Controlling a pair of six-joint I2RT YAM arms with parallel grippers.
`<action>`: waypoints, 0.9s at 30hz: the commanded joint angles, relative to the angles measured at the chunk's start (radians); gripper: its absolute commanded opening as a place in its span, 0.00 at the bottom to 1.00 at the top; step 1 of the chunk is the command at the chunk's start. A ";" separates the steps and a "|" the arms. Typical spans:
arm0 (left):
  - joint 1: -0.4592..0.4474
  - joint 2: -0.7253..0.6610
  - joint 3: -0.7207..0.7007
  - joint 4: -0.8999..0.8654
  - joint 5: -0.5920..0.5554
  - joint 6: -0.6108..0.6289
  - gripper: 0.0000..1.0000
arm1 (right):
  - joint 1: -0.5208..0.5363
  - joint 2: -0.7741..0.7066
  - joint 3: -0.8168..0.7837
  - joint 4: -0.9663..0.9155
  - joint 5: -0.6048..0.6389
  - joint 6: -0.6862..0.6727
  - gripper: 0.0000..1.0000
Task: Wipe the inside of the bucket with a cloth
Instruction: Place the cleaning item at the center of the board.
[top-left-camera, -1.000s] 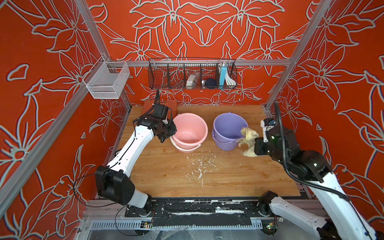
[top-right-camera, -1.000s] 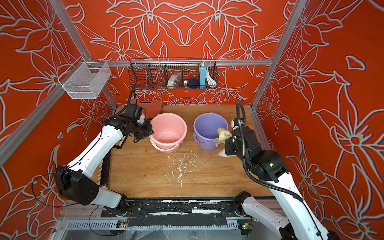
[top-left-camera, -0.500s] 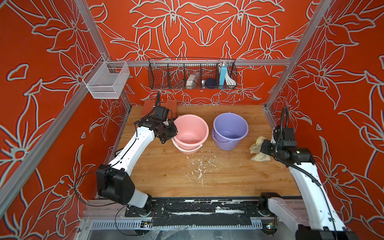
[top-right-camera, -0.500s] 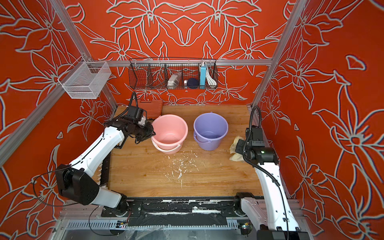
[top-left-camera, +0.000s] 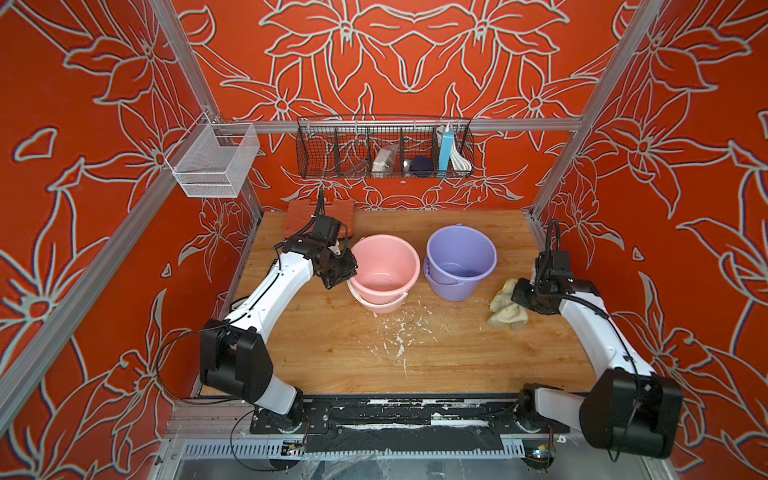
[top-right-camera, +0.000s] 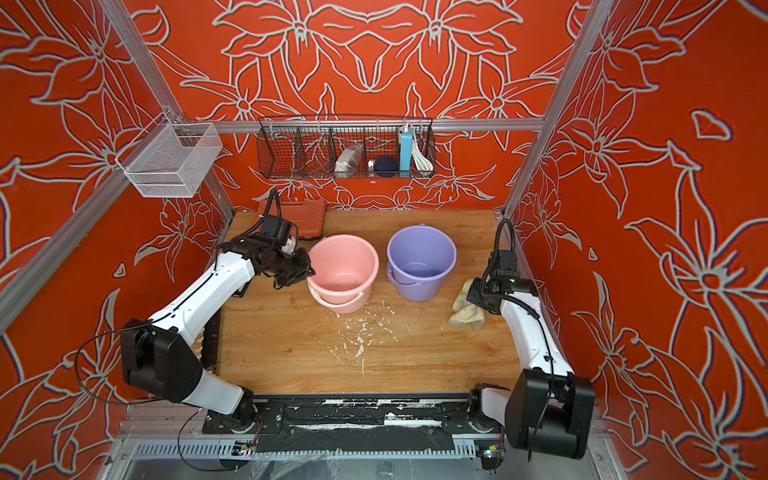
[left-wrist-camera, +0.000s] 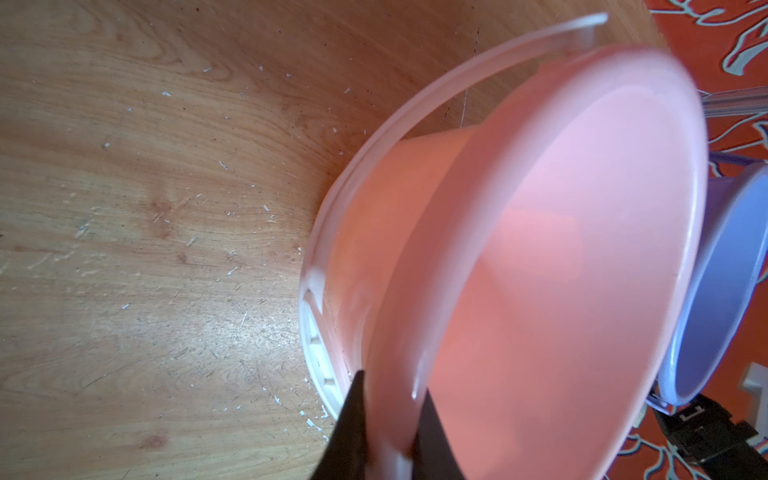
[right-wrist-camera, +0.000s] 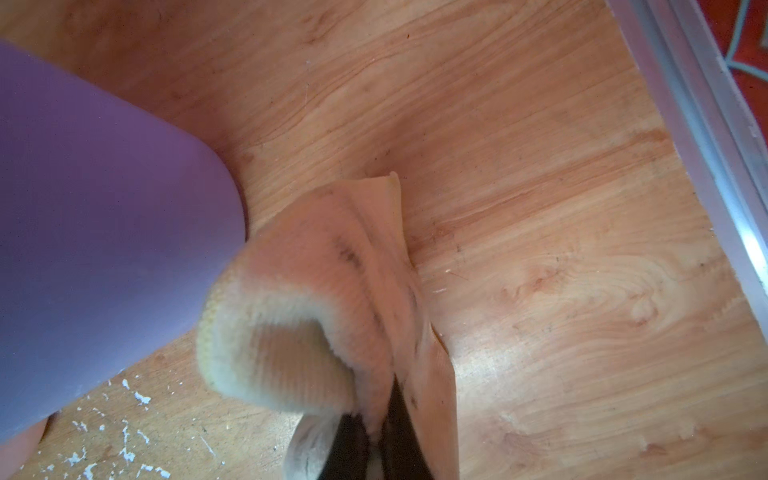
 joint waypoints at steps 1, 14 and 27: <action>0.004 0.024 0.015 0.001 0.035 0.021 0.00 | -0.016 0.047 0.001 0.032 -0.022 -0.013 0.00; 0.004 0.051 0.155 -0.076 0.014 0.097 0.65 | -0.033 0.173 0.014 0.051 -0.012 -0.025 0.09; 0.105 -0.051 0.154 -0.076 -0.246 0.178 0.99 | -0.038 0.152 0.106 -0.022 0.025 -0.019 0.98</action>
